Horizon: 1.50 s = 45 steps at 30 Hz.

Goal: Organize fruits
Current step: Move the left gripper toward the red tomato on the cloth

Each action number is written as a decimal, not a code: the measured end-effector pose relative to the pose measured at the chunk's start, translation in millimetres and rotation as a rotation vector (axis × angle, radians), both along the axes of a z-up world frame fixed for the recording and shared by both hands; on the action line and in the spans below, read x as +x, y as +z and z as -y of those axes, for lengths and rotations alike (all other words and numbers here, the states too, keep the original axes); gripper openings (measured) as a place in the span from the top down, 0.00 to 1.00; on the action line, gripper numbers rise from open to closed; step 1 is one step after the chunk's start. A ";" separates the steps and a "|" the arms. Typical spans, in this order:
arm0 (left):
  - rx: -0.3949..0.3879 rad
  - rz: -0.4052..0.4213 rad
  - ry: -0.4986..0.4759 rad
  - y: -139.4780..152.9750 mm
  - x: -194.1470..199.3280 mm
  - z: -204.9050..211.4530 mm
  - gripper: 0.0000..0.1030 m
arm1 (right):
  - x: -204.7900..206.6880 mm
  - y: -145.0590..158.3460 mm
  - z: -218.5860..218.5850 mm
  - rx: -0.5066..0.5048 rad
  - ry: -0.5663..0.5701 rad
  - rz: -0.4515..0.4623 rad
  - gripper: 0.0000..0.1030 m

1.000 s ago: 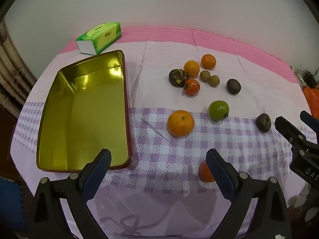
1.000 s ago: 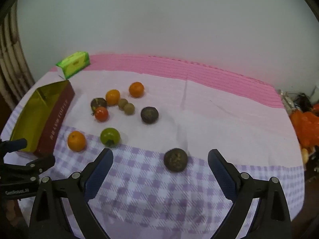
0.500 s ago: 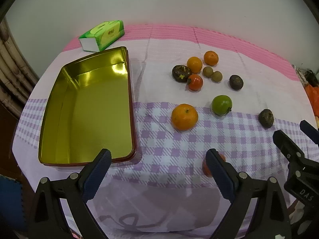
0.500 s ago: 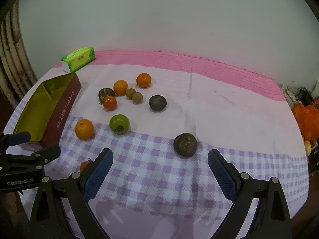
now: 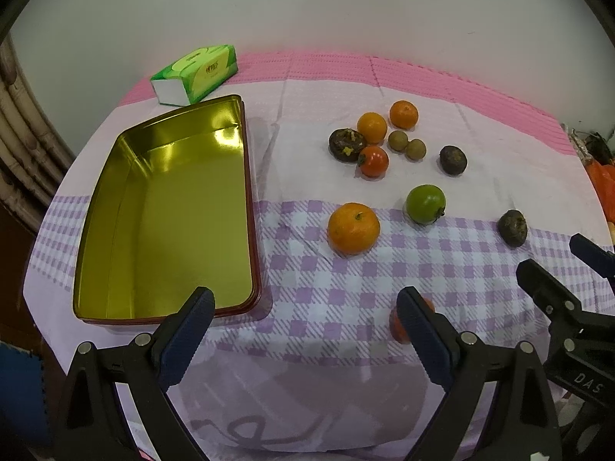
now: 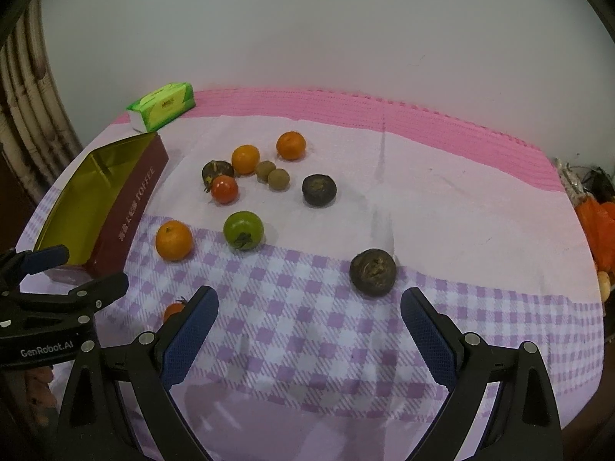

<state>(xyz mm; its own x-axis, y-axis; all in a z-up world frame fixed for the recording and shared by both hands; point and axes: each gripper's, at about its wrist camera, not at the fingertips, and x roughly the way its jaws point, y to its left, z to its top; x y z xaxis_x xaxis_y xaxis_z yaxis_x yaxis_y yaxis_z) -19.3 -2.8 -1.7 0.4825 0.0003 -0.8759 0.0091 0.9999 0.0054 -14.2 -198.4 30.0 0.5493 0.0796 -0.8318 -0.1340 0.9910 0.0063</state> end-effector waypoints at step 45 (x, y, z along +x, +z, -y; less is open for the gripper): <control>0.023 -0.026 -0.063 -11.1 -20.9 20.7 0.09 | -2.9 -5.3 12.6 0.029 -0.002 -0.031 0.07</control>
